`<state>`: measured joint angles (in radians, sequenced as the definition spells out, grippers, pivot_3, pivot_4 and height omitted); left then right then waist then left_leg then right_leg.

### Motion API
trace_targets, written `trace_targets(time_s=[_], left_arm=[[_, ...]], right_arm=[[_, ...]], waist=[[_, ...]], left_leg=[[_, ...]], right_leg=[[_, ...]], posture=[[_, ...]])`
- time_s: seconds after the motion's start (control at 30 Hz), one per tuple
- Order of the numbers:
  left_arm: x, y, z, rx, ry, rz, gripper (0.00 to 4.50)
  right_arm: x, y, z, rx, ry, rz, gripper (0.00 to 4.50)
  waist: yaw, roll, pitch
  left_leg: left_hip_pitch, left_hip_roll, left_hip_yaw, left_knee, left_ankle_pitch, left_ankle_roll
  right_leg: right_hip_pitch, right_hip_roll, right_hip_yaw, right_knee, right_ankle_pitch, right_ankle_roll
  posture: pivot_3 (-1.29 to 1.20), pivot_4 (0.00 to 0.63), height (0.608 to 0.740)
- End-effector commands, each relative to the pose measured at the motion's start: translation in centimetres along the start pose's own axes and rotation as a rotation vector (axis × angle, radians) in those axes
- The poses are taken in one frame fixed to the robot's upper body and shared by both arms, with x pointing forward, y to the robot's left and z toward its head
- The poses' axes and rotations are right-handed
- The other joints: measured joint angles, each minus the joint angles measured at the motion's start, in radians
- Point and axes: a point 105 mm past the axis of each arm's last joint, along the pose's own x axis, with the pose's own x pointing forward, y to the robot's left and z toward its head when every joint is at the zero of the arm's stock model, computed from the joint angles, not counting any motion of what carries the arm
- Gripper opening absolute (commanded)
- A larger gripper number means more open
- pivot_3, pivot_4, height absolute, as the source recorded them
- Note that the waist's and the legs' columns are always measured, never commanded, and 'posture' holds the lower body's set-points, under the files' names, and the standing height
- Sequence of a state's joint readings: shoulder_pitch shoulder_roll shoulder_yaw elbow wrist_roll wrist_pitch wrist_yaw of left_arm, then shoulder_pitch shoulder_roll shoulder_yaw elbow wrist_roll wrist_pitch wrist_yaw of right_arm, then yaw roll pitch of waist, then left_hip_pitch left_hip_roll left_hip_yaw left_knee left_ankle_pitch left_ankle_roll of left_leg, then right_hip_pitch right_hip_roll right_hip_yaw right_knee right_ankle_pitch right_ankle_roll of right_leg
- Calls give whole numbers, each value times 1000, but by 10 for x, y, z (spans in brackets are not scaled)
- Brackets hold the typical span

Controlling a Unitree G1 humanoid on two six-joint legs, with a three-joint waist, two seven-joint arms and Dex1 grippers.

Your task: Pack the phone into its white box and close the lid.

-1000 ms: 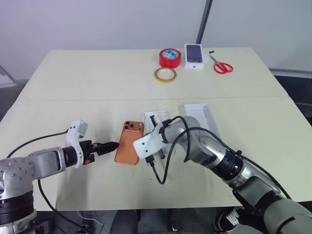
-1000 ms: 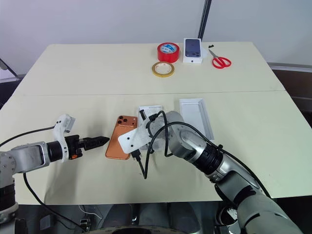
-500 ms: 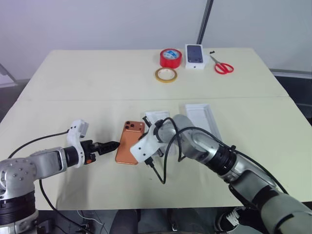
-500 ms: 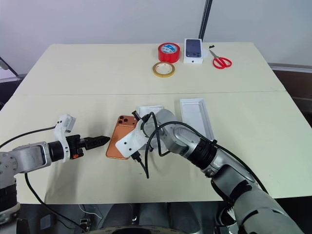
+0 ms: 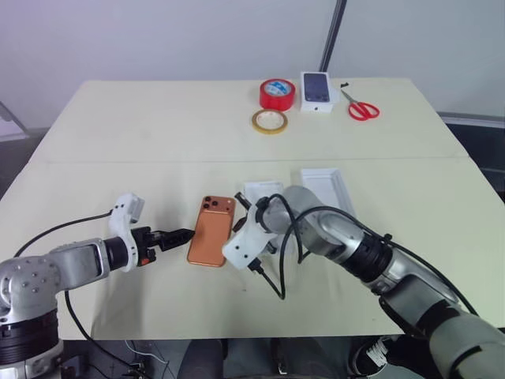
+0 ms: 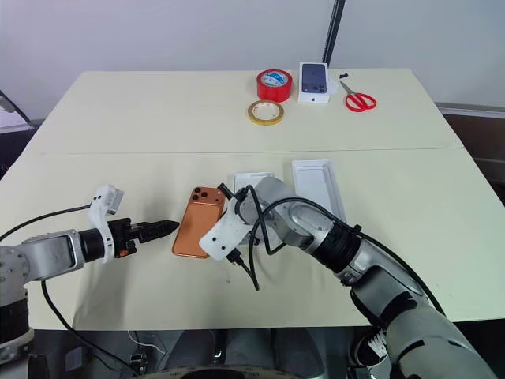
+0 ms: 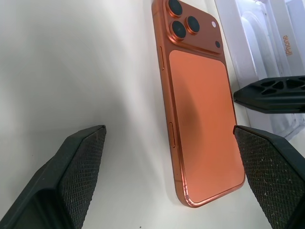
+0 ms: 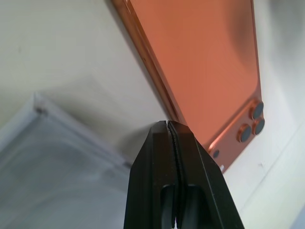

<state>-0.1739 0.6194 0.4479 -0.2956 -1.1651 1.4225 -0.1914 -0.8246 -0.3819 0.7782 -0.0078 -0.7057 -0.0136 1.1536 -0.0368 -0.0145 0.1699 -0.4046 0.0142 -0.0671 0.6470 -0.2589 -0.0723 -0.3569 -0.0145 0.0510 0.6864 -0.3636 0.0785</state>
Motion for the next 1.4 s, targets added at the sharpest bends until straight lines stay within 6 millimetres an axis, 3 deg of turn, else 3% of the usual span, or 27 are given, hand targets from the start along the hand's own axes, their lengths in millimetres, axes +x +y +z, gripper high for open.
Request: trace_targets(time_s=[0.03, 0.47, 0.73, 1.03, 1.3, 1.4], left_arm=[[4, -6, -2, 12, 7, -20, 4500], [23, -30, -16, -55, 88, -162, 4500], [32, -43, -7, -116, 50, -236, 4500], [33, -35, 5, -183, -4, -203, 4500], [17, -11, 18, -258, -111, -107, 4500], [18, -14, 11, -263, -94, -113, 3692]], right_arm=[[11, -1, 7, 34, -25, -13, 35], [25, -8, 6, 106, -48, -96, 35], [28, -3, 6, 129, -47, -99, 35], [28, -2, 10, 142, -54, -99, 35], [25, -2, 11, 151, -54, -104, 35], [25, -3, 12, 150, -57, -106, 0]], waist=[[-3, 0, 0], [-5, 0, 0], [5, 0, 0], [-8, -2, 0], [-6, -1, 0], [-6, -1, 0]], left_leg=[[0, 0, 0, 0, 0, 0], [8, 1, 0, -2, 0, 0], [16, -1, -2, -2, 0, 0], [16, 1, -2, -4, 0, -1], [15, 1, -2, -4, 0, -1], [15, 0, -2, -4, 0, -1]], right_leg=[[0, 0, 0, 0, 0, 0], [6, 1, 0, 0, 0, 0], [16, 0, -1, -2, 0, 0], [15, 1, -1, -3, 0, 0], [15, 1, -1, -4, 0, 0], [15, 1, -1, -4, 0, 0]], posture=[[0, 150, 740], [0, 150, 740], [0, 150, 740], [0, 150, 740], [0, 150, 740], [0, 150, 740]])
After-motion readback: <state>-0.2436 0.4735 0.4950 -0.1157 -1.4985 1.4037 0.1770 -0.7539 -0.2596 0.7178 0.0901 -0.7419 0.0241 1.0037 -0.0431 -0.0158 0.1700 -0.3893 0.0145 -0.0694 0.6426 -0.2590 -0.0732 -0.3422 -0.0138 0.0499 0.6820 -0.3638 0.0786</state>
